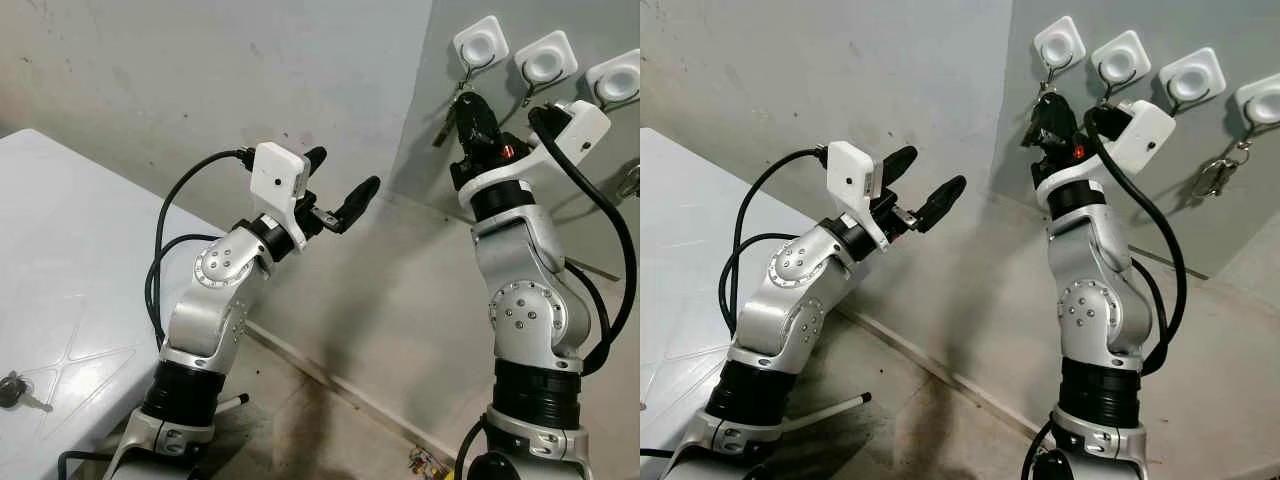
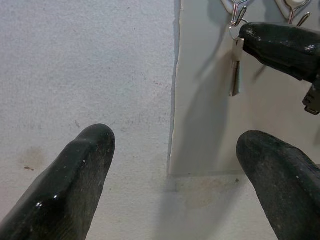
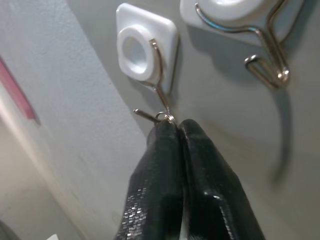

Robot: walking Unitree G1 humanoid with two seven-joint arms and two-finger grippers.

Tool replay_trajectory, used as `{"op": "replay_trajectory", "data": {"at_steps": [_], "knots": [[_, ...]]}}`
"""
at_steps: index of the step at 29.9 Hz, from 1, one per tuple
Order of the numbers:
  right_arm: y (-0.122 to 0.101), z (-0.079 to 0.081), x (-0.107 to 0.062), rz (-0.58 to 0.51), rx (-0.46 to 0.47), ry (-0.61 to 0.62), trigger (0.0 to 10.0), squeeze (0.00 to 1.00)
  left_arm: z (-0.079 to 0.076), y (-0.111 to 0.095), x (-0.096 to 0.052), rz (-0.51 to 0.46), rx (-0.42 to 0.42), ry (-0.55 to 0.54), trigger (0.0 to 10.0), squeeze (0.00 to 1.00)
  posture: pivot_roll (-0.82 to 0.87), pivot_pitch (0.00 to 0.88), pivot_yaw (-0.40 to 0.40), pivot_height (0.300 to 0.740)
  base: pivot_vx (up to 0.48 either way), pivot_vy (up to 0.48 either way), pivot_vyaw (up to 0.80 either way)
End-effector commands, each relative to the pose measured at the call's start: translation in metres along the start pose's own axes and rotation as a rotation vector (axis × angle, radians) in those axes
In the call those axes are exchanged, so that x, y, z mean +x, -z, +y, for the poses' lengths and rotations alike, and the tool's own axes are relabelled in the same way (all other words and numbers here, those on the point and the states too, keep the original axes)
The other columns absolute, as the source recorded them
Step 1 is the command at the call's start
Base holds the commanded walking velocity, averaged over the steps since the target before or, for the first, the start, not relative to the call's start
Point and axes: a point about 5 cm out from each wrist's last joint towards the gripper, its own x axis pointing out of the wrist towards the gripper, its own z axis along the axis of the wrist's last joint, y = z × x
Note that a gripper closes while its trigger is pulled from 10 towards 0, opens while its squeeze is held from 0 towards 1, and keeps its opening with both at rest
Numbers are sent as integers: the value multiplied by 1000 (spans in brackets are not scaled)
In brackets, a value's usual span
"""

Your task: Hang keys on a hook

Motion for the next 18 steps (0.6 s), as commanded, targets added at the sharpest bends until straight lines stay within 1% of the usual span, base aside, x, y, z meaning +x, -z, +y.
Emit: {"op": "replay_trajectory", "data": {"at_steps": [1, 7, 13, 15, 16, 18], "knots": [[-3, 5, -1, -20, 6, -36, 10000, 1000, -1, -7, 1, -14, 17, 8, 10000, 0, -54, 75, 5, 727, 0, 0, 0], [1, 4, -9, -18, -22, -67, 10000, 1000, -2, -6, 1, -12, 21, 4, 10000, 0, -53, 69, 2, 727, 0, 0, 0], [7, -2, -19, -2, -12, -72, 10000, 1000, 0, -1, 0, 1, 31, -5, 10000, 0, -55, 60, 3, 727, 0, 0, 0], [10, -6, -24, 7, -31, -51, 10000, 1000, 1, 1, -1, 4, 43, -23, 10000, 0, -58, 60, 4, 727, 0, 0, 0], [10, -6, -24, 7, -31, -51, 10000, 1000, 1, 1, -1, 4, 43, -23, 10000, 0, -58, 60, 4, 727, 0, 0, 0], [15, -12, -31, 18, -63, -21, 10000, 1000, 2, 6, -2, 17, 41, -37, 10000, 0, -60, 56, 5, 727, 0, 0, 0]]}}
